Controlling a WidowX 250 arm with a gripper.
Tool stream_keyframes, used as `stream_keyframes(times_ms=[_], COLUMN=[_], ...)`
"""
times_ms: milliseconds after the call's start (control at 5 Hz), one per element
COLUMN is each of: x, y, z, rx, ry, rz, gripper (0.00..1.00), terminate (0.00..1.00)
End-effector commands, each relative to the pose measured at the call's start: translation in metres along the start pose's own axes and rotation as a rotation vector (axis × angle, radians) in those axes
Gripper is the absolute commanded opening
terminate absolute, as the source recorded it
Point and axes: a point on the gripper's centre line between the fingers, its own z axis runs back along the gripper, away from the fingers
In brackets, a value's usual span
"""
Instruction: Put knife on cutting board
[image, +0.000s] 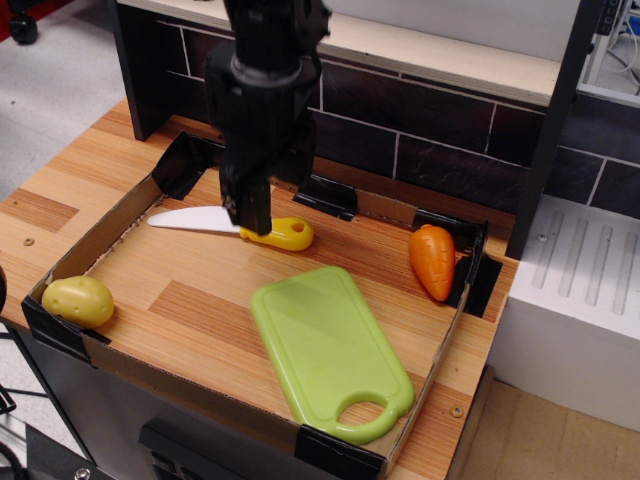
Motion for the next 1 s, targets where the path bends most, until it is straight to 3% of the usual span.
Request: stream_keyframes(times_ms=[0, 800], x=[0.002, 0.002], y=[-0.005, -0.017], z=[-0.018, -0.047], rx=[-0.04, 0.006], ry=[-0.04, -0.07], rz=[-0.024, -0.081], gripper=[1.0, 1.0], terminate=[0.0, 0.0])
